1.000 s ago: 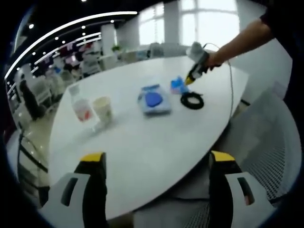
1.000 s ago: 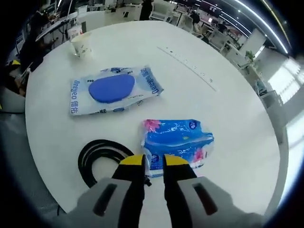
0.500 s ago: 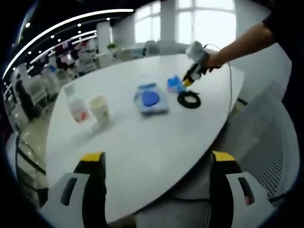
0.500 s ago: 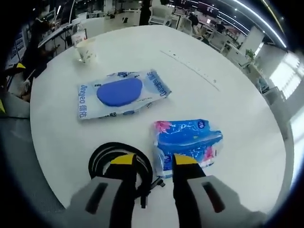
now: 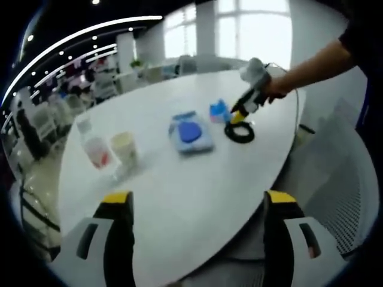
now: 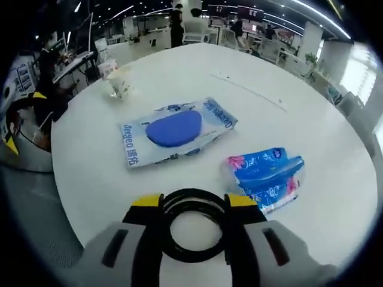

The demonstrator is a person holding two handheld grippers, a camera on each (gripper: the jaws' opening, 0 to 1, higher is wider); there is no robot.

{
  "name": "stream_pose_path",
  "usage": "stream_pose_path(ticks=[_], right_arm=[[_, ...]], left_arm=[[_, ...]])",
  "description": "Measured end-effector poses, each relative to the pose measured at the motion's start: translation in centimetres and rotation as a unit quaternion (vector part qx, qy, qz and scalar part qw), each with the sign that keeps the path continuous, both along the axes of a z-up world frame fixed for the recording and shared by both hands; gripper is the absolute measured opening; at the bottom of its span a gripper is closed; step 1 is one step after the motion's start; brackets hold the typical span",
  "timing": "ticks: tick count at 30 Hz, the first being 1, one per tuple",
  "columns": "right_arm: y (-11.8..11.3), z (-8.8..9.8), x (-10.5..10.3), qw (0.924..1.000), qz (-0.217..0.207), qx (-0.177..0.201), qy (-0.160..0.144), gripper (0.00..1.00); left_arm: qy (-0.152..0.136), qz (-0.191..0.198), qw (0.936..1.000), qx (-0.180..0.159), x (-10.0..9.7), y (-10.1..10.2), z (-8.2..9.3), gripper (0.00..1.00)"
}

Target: Arrange the tabletop items into an orderly group along one side of the table until the central work area is clear of visible clutter.

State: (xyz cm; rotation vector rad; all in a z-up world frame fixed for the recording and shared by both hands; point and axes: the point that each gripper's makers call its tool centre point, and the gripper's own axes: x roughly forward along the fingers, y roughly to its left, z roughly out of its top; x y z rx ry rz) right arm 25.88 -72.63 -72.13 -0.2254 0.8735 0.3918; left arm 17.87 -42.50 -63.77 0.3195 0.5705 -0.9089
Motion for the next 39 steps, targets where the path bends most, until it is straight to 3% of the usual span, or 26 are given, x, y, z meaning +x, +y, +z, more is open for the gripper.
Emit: stream_pose_path(ticks=[18,22,30,39], right_arm=[[4.6,-0.7,-2.2,0.9981,-0.025,0.048,-0.029,0.45],[6.0,-1.1,-2.5,0.9984,-0.006,0.044,-0.037,0.45],[8.1,-1.3,-1.9,0.9976,0.028,0.044,-0.046,0.43],[9.5,-1.6,-1.1,0.9953,0.076,0.017,-0.057,0.38]], left_arm=[[-0.02,-0.01,0.9997,-0.011,-1.4,0.1,0.9,0.89],[-0.015,0.004,0.9996,-0.022,-1.6,0.4,0.8,0.9],[-0.033,0.034,0.9977,-0.049,-0.9,0.6,1.5,0.9],[-0.045,0.045,0.9969,-0.046,-0.5,1.0,1.4,0.89]])
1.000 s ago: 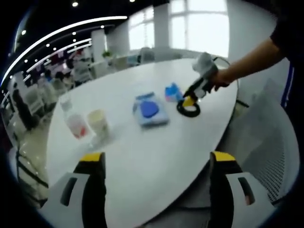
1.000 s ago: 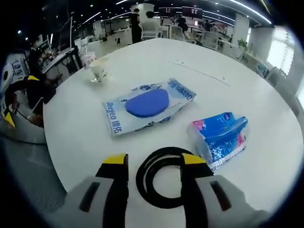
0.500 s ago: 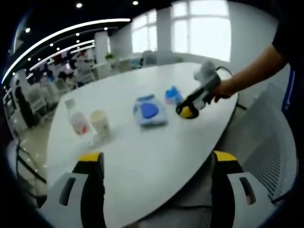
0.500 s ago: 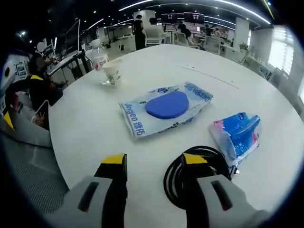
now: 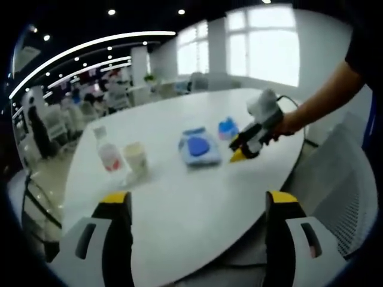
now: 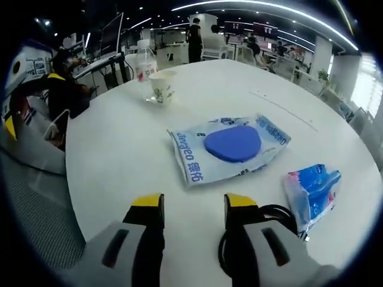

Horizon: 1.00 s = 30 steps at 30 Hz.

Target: Arrange the tabletop items into an orderly group along one side of the table until the central work area is clear of visible clutter.

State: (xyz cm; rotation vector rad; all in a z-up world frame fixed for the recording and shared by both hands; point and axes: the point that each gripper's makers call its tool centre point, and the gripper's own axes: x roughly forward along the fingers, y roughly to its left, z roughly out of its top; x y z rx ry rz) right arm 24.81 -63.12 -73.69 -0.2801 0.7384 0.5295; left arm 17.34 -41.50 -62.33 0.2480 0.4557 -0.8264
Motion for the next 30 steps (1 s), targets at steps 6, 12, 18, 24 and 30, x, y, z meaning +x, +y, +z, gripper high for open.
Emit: stream_pose_path(ticks=[6,12,18,24,30], right_arm=[[0.8,0.1,0.7,0.9994,0.028,-0.018,-0.014,0.37],[1.4,-0.2,1.4,0.9964,0.063,-0.049,-0.028,0.35],[1.9,-0.5,2.1,0.9929,0.088,-0.072,-0.035,0.33],[2.5,-0.7,2.9,0.9891,0.106,-0.095,-0.039,0.3],[3.2,-0.8,3.8,0.9849,0.123,-0.114,-0.043,0.25]], left_arm=[[0.001,0.012,0.9999,0.011,0.3,0.5,-0.5,0.89],[0.005,0.018,0.9998,0.01,0.4,1.2,-1.0,0.87],[0.013,0.023,0.9996,-0.009,0.4,1.4,-1.0,0.88],[0.017,0.024,0.9995,-0.013,0.5,1.6,-1.2,0.87],[0.019,0.024,0.9995,-0.007,0.6,1.7,-1.4,0.87]])
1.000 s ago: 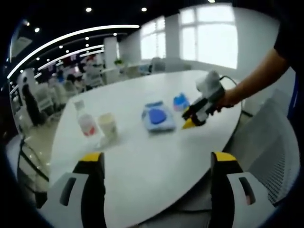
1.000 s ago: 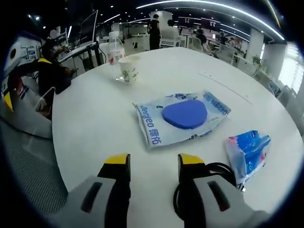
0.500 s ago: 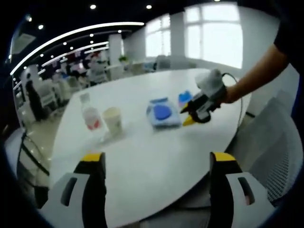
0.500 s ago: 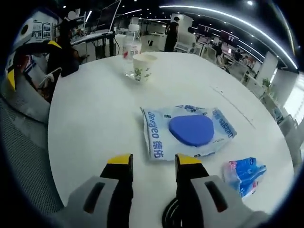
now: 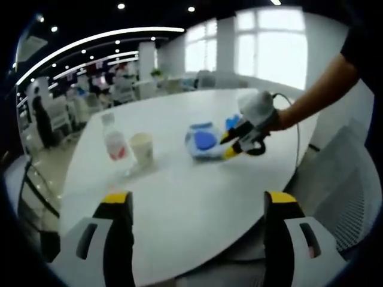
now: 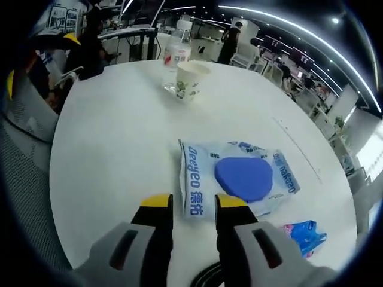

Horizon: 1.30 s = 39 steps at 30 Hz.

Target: Arrange the tabletop items into an orderly group along one side of the table until the central work area is clear of visible clutter.

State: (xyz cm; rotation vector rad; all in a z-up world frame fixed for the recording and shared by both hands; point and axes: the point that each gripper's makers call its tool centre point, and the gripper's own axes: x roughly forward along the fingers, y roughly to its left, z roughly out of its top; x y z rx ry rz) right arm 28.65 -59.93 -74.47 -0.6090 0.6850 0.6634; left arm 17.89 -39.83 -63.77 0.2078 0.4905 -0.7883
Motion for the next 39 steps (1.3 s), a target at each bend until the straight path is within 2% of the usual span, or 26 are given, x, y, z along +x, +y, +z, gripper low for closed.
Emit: stream_pose_path(ticks=[5,11,19,31,36,39], right_arm=[[0.6,-0.3,0.4,0.9996,0.017,-0.022,-0.001,0.23],[1.3,-0.4,1.2,0.9992,0.025,-0.03,0.003,0.2],[2.4,0.0,2.6,0.9994,0.026,-0.022,0.005,0.2],[3.3,-0.4,3.5,0.9993,0.025,-0.019,0.019,0.18],[4.0,-0.8,3.6,0.9991,0.028,-0.017,0.028,0.14],[4.2,-1.0,3.4,0.9989,0.026,-0.013,0.036,0.08]], left_arm=[[0.001,0.003,1.0,0.001,0.1,0.2,-0.1,0.86],[0.004,0.007,1.0,0.003,0.2,0.3,-0.3,0.85],[0.006,0.013,0.9999,0.003,0.2,0.3,-0.2,0.84],[0.007,0.021,0.9998,0.001,0.4,0.6,-0.2,0.83],[0.008,0.02,0.9998,0.003,0.4,0.6,-0.2,0.82],[0.007,0.021,0.9997,0.003,0.4,0.7,-0.2,0.82]])
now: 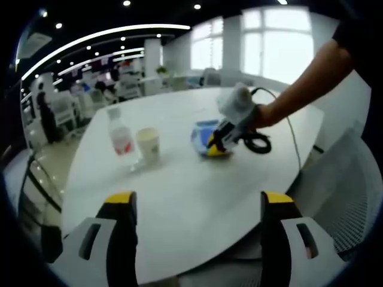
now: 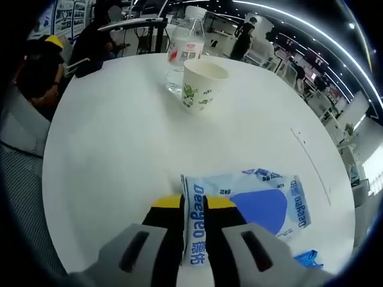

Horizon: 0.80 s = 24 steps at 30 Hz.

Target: Arrange the tabletop items into an orderly group along one side of the table until the central work area is clear of visible clutter.

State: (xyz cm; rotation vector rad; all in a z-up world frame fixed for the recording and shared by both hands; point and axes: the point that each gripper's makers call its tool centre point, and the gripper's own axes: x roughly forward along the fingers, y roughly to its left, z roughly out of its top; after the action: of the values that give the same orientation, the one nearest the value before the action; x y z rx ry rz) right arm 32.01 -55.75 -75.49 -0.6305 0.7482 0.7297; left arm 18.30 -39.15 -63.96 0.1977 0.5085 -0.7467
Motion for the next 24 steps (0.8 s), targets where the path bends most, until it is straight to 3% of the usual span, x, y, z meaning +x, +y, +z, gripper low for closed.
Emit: stream_pose_path(ticks=[12,24], right_arm=[[-0.8,0.4,-1.5,0.9998,0.019,-0.003,-0.01,0.02],[-2.4,0.6,-5.2,0.9997,0.017,0.006,-0.018,0.02]], left_arm=[[0.001,-0.001,1.0,0.001,0.0,0.0,-0.1,0.81],[0.008,-0.016,0.9998,0.008,-0.3,-0.3,-0.5,0.8]])
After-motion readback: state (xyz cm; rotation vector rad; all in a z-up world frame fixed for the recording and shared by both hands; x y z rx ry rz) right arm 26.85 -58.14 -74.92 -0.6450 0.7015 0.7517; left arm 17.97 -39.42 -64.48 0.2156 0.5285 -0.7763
